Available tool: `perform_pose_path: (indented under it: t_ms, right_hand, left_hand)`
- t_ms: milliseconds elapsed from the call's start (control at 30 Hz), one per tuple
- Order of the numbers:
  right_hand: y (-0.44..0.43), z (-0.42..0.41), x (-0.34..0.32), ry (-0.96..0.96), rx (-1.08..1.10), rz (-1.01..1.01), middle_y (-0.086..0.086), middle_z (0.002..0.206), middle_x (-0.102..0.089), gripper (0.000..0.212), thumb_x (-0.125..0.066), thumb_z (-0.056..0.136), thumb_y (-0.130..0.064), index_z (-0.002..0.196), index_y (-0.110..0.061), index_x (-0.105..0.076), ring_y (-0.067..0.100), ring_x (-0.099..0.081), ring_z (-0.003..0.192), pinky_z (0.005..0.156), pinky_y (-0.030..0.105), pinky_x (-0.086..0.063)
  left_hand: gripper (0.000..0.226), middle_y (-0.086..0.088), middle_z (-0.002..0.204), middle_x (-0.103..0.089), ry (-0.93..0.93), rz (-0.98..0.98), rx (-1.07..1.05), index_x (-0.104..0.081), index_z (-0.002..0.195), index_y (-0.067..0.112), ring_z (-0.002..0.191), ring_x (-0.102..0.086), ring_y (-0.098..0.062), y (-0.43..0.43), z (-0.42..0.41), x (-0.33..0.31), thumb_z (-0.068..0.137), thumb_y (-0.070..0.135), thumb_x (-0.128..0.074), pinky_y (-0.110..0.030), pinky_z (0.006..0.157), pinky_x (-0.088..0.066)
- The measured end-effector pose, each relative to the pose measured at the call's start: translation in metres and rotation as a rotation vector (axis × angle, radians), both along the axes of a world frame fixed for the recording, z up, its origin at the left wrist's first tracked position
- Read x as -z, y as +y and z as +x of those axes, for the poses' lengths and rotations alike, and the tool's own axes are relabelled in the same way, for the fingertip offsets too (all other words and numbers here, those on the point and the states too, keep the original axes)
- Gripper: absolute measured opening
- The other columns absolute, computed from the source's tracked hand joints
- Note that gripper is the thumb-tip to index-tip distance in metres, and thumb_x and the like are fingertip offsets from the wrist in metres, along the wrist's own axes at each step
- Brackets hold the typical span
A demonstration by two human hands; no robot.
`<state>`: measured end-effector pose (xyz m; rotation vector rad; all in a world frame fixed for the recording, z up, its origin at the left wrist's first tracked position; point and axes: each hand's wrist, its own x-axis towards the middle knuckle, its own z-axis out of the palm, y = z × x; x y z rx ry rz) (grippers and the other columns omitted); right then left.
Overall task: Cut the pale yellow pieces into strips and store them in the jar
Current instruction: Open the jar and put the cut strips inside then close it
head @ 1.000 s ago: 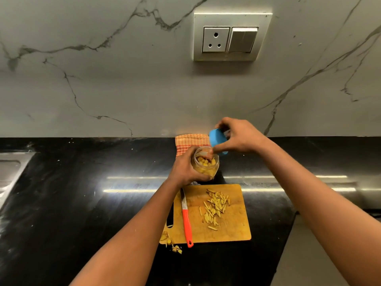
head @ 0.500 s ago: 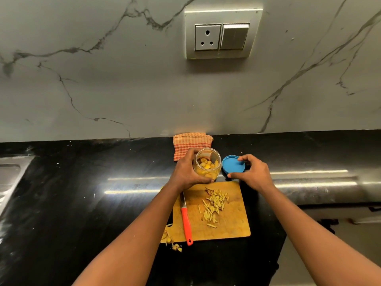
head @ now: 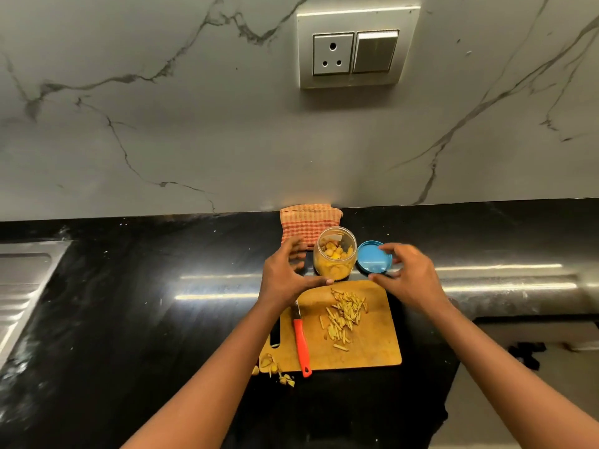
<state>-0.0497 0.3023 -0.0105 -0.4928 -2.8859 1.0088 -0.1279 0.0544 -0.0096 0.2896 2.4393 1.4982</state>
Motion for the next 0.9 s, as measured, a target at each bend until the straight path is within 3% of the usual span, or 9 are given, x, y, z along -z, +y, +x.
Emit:
perform_pose_path:
  t_ms: [100, 167, 233, 333, 533, 667, 900]
  right_hand:
    - [-0.025, 0.017, -0.007, -0.245, -0.332, 0.036, -0.010, 0.130, -0.053, 0.078, -0.083, 0.067, -0.049, 0.135, -0.037, -0.047, 0.008, -0.051, 0.115, 0.093, 0.029, -0.050]
    - [-0.038, 0.020, -0.003, -0.331, -0.430, 0.117, -0.010, 0.140, -0.043, 0.096, -0.080, 0.061, -0.062, 0.143, -0.039, -0.036, 0.012, -0.040, 0.128, 0.105, 0.033, -0.041]
    - [-0.049, 0.021, 0.000, -0.347, -0.461, 0.173, -0.006, 0.142, -0.039, 0.102, -0.077, 0.059, -0.068, 0.146, -0.038, -0.032, 0.015, -0.036, 0.130, 0.106, 0.034, -0.039]
    - [-0.061, 0.020, 0.001, -0.325, -0.491, 0.217, -0.002, 0.133, -0.042, 0.087, -0.078, 0.068, -0.057, 0.143, -0.033, -0.041, 0.016, -0.039, 0.125, 0.102, 0.030, -0.040]
    - [-0.069, 0.021, -0.002, -0.313, -0.497, 0.234, 0.000, 0.120, -0.050, 0.050, -0.074, 0.081, -0.036, 0.127, -0.029, -0.059, 0.016, -0.049, 0.113, 0.091, 0.026, -0.046]
    - [-0.073, 0.021, -0.005, -0.333, -0.506, 0.229, 0.001, 0.115, -0.051, 0.044, -0.072, 0.083, -0.036, 0.124, -0.028, -0.060, 0.015, -0.051, 0.104, 0.082, 0.023, -0.044]
    - [-0.080, 0.018, -0.004, -0.339, -0.475, 0.216, -0.002, 0.106, -0.057, 0.041, -0.076, 0.079, -0.037, 0.117, -0.026, -0.065, 0.013, -0.053, 0.094, 0.072, 0.020, -0.043]
  left_hand:
    - [0.063, 0.006, 0.083, -0.068, -0.045, -0.113, 0.117, -0.068, 0.107, 0.024, 0.074, -0.065, -0.007, -0.007, 0.022, 0.000, 0.052, 0.038, -0.095, -0.029, 0.070, -0.059]
    - [0.058, 0.005, 0.078, -0.067, -0.124, -0.236, 0.260, -0.069, 0.102, 0.024, 0.069, -0.064, -0.008, -0.003, 0.032, -0.001, 0.051, 0.035, -0.096, -0.028, 0.067, -0.057]
    - [0.062, 0.007, 0.077, -0.067, -0.144, -0.358, 0.359, -0.068, 0.102, 0.023, 0.070, -0.063, -0.006, 0.004, 0.040, -0.002, 0.049, 0.040, -0.096, -0.025, 0.066, -0.054]
    - [0.067, 0.008, 0.084, -0.065, -0.118, -0.474, 0.421, -0.067, 0.106, 0.022, 0.078, -0.062, -0.007, 0.015, 0.049, -0.003, 0.048, 0.043, -0.095, -0.021, 0.066, -0.051]
    - [0.063, 0.005, 0.095, -0.065, -0.099, -0.587, 0.382, -0.067, 0.110, 0.020, 0.087, -0.061, -0.011, 0.022, 0.054, -0.001, 0.054, 0.030, -0.095, -0.025, 0.077, -0.055]
    - [0.052, 0.004, 0.100, -0.068, -0.081, -0.568, 0.356, -0.071, 0.110, 0.021, 0.084, -0.059, -0.007, 0.023, 0.056, 0.002, 0.063, 0.027, -0.091, -0.018, 0.075, -0.050]
    - [0.039, 0.001, 0.105, -0.071, -0.057, -0.533, 0.340, -0.072, 0.110, 0.017, 0.094, -0.064, -0.012, 0.019, 0.060, 0.002, 0.073, 0.022, -0.084, -0.023, 0.086, -0.053]
